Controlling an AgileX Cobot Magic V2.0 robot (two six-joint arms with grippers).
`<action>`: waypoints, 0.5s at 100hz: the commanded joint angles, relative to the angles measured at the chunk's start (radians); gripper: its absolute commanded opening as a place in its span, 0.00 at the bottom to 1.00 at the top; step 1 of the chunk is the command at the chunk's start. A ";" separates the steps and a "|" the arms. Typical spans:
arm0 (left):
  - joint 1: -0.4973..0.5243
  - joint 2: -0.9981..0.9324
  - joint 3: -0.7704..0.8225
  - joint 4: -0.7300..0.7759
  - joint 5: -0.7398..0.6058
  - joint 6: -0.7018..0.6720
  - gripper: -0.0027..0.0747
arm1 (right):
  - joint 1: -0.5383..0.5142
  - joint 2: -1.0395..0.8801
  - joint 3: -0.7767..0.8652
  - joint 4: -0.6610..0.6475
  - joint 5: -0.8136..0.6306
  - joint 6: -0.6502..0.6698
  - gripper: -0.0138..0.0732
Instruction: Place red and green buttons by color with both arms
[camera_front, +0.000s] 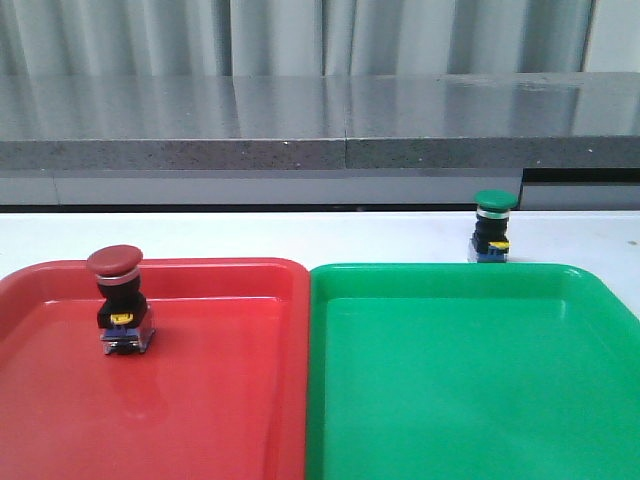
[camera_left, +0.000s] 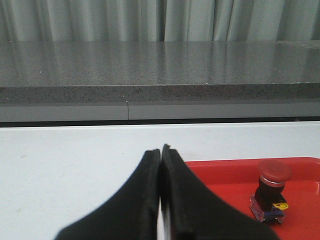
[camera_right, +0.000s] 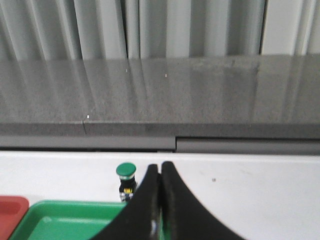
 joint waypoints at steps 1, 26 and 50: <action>0.002 -0.030 0.042 -0.003 -0.087 -0.006 0.01 | -0.007 0.102 -0.124 -0.010 0.076 0.001 0.08; 0.002 -0.030 0.042 -0.003 -0.087 -0.006 0.01 | -0.007 0.325 -0.302 0.017 0.207 0.001 0.08; 0.002 -0.030 0.042 -0.003 -0.087 -0.006 0.01 | -0.007 0.434 -0.301 0.088 0.142 0.001 0.08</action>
